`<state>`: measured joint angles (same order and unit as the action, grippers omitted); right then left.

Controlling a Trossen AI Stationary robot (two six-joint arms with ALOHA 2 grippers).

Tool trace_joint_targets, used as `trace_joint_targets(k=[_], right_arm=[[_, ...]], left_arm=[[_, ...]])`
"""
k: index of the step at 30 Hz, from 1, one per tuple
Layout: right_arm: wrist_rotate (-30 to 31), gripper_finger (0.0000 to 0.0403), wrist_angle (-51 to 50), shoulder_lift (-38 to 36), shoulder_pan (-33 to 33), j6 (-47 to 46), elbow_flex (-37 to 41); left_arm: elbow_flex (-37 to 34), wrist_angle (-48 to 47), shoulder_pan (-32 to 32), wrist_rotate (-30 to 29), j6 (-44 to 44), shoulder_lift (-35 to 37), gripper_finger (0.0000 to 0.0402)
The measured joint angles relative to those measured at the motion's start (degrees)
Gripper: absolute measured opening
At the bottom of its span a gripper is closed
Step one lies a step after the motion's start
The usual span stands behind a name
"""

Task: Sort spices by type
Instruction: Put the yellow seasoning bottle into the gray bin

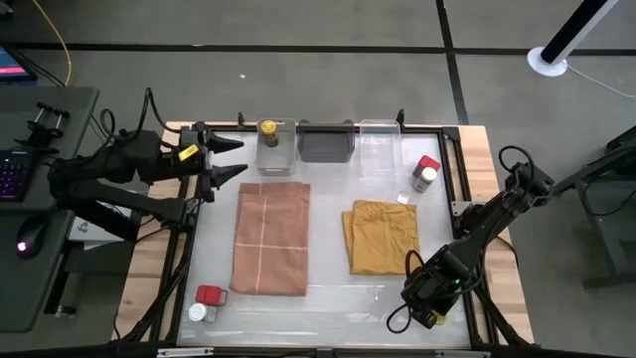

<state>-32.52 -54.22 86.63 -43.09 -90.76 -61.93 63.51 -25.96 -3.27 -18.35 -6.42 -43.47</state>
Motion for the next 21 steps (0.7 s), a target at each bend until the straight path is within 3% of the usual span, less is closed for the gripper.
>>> trace_joint_targets(k=[9, 21], right_arm=[[4.76, 0.0000, 1.43, -0.16, 4.51, 4.67, -0.16], [15.61, 0.0000, 8.03, -0.20, 15.86, 20.04, -0.24]], left_arm=[[0.00, 0.03, 0.00, -0.02, 1.33, 0.42, 0.0278], [0.00, 0.03, 0.00, -0.03, 1.14, 0.42, 0.0278]])
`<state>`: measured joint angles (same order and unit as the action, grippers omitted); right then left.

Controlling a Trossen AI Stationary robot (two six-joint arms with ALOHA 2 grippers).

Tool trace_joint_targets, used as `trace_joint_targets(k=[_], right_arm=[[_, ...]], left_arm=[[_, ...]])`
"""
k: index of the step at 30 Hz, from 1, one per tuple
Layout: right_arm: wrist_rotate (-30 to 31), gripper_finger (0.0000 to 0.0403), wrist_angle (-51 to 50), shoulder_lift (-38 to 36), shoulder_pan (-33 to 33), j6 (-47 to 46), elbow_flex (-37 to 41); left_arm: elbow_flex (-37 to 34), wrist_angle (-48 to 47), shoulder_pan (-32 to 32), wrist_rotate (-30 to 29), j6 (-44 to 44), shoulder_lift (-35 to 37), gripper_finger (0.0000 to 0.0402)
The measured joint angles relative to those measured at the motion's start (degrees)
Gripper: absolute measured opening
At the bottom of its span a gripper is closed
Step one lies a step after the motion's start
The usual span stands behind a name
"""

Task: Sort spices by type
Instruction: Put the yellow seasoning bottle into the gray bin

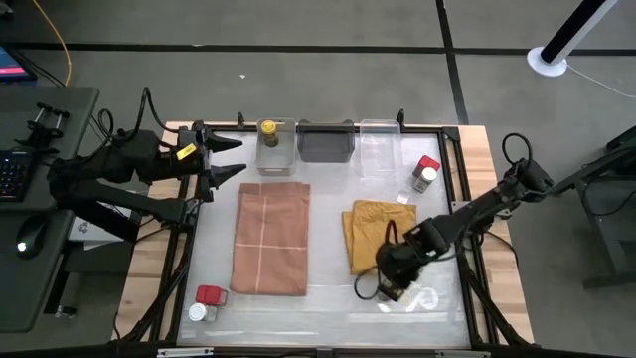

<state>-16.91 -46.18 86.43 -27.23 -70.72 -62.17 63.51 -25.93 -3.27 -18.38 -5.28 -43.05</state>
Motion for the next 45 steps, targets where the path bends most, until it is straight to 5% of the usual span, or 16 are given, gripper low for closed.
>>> trace_joint_targets(k=[15, 23, 36, 45], right_arm=[[10.96, 0.0000, 14.83, 0.50, 11.90, 15.09, 0.37], [6.66, 0.0000, 23.21, 5.08, 16.35, 22.51, -0.06], [6.16, 0.0000, 12.97, 6.19, 11.46, 33.89, -9.32], [6.58, 0.0000, 18.41, 13.22, 11.59, 36.31, -9.59]], left_arm=[[0.00, 0.02, 0.00, -0.65, -0.04, 0.00, 0.0278], [0.00, 0.07, 0.02, -1.78, -0.10, 0.00, 0.0278], [0.00, 0.20, 0.02, -1.81, -2.44, -0.06, 0.0278], [0.02, 0.07, 0.02, -1.81, -4.58, -1.24, 0.0278]])
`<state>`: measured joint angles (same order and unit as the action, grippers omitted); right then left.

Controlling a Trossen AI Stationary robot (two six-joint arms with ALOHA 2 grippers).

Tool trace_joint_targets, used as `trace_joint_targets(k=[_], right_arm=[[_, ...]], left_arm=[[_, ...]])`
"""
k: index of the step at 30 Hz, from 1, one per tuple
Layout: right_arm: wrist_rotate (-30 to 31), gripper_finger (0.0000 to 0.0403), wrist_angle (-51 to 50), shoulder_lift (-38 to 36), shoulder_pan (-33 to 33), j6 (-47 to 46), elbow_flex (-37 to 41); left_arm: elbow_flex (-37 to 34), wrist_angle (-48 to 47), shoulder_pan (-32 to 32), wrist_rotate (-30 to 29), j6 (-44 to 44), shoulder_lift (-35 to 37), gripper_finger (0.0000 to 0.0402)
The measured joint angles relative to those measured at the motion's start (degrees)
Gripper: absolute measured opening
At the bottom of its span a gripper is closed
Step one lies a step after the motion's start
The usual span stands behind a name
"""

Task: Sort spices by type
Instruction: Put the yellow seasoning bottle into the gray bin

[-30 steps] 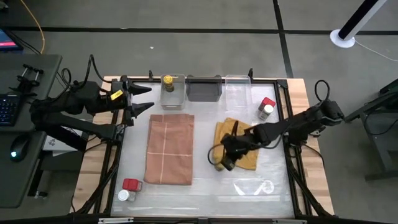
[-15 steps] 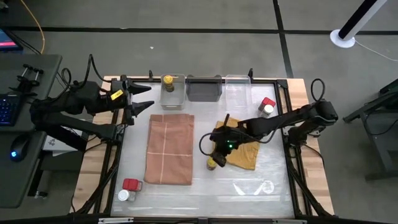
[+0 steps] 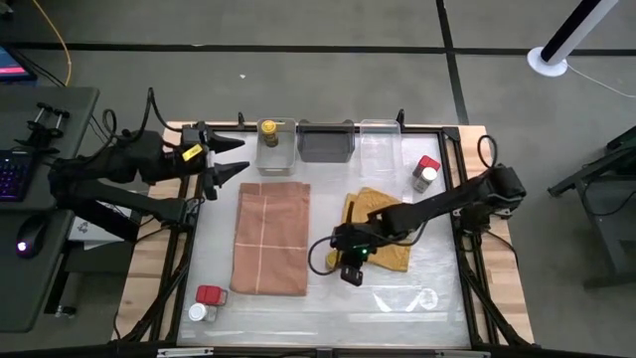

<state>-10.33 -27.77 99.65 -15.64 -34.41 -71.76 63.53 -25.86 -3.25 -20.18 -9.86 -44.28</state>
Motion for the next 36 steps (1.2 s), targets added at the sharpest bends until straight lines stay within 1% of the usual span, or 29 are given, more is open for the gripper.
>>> trace_joint_targets(k=[3, 6, 19, 21, 24, 27, 30, 32, 36], right_arm=[[0.34, 0.0000, 1.05, 0.87, -0.04, 0.78, -0.08], [2.73, 0.0000, 1.14, 1.04, 0.36, 1.67, -0.10], [10.14, 0.0000, -0.35, 1.37, 6.90, 5.11, 0.25], [9.00, 0.0000, -0.08, 1.40, 7.89, 4.89, 0.28], [5.26, 0.0000, -0.85, 1.16, 8.48, 4.89, 0.25], [0.93, 0.0000, -0.94, 1.10, 7.54, 4.89, 0.25], [-3.41, 0.0000, 1.65, 1.08, 6.26, 4.97, 0.25], [-2.73, 0.0000, 4.09, 1.12, 5.38, 5.21, 0.25], [3.74, 0.0000, 7.60, 2.38, 4.69, 4.72, 0.14]], left_arm=[[0.00, 0.00, 0.00, 0.00, -0.99, -0.69, 0.0278], [0.00, -0.01, 0.00, 0.02, -1.10, -1.35, 0.0278], [0.00, -0.03, 0.00, 0.02, -1.08, -1.94, 0.0278], [0.00, -0.04, -0.01, 0.02, -1.08, -1.93, 0.0278], [0.00, -0.23, -0.02, 0.02, -1.08, -1.93, 0.0278], [0.00, -1.03, -0.04, 0.02, -1.06, -1.93, 0.0278], [0.00, -2.11, -0.04, 0.02, -1.18, -1.93, 0.0278], [0.00, -2.61, -0.04, 0.02, -1.60, -1.93, 0.0278], [0.00, -2.88, -0.04, 0.03, -1.94, -1.93, 0.0278]])
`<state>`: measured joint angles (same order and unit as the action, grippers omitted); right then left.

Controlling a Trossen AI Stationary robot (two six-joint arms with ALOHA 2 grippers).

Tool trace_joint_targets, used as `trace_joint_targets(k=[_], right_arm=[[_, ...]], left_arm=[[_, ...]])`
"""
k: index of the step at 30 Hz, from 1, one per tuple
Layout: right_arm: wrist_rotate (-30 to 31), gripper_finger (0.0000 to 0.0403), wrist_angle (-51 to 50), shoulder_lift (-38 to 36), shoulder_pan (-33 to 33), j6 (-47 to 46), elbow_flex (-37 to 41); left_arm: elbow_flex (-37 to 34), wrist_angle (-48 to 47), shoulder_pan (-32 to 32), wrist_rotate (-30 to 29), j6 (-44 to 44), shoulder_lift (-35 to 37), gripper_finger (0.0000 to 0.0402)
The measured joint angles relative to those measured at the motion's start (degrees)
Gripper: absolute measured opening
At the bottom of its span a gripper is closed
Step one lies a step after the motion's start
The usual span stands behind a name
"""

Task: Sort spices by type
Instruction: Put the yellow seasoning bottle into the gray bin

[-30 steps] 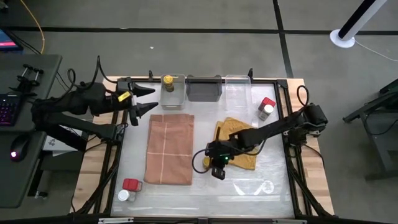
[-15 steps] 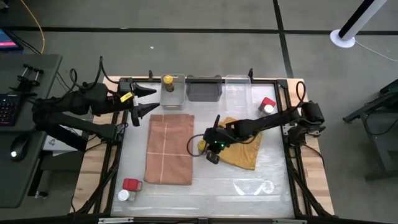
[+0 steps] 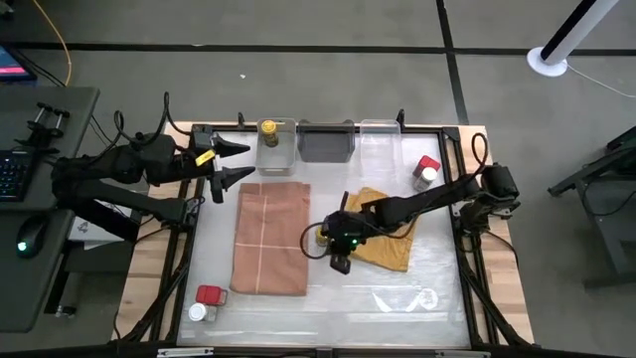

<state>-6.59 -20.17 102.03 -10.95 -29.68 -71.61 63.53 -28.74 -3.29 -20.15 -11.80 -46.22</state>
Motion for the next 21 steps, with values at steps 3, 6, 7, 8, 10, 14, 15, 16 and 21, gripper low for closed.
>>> trace_joint_targets(k=[3, 6, 7, 8, 10, 14, 15, 16, 21], right_arm=[[2.72, 0.0000, 1.47, 1.84, 0.07, -0.24, 0.02], [4.92, 0.0000, 3.02, 2.99, 0.04, -0.28, 0.00], [6.20, 0.0000, 2.81, 3.35, 0.02, -0.27, 0.00], [7.64, 0.0000, 2.68, 3.70, 0.00, -0.27, 0.00], [10.71, 0.0000, 1.92, 3.90, -0.04, -0.29, 0.02], [17.77, 0.0000, 2.12, 3.83, 0.62, 0.37, 0.02], [18.56, 0.0000, 2.05, 3.83, 0.99, 1.07, 0.02], [18.75, 0.0000, 2.03, 3.83, 1.37, 1.61, 0.02], [18.05, 0.0000, 2.04, 3.83, 3.11, 2.62, 0.02]], left_arm=[[0.00, 0.00, 0.00, 0.00, -0.05, 0.00, 0.0278], [0.00, -0.01, -0.01, 0.01, -0.08, -0.02, 0.0278], [0.00, 0.00, -0.02, -0.01, -0.11, -0.02, 0.0278], [0.00, -0.03, 0.00, 0.00, -0.14, -0.02, 0.0278], [0.00, -0.02, 0.00, -0.01, -0.14, -0.02, 0.0278], [0.00, -0.06, -0.02, -0.01, -0.21, -0.08, 0.0278], [0.00, -0.06, 0.00, -0.01, -0.40, -0.28, 0.0278], [0.00, -0.10, 0.00, -0.01, -0.73, -0.40, 0.0278], [0.00, -0.15, -0.07, 0.01, -1.61, -1.98, 0.0278]])
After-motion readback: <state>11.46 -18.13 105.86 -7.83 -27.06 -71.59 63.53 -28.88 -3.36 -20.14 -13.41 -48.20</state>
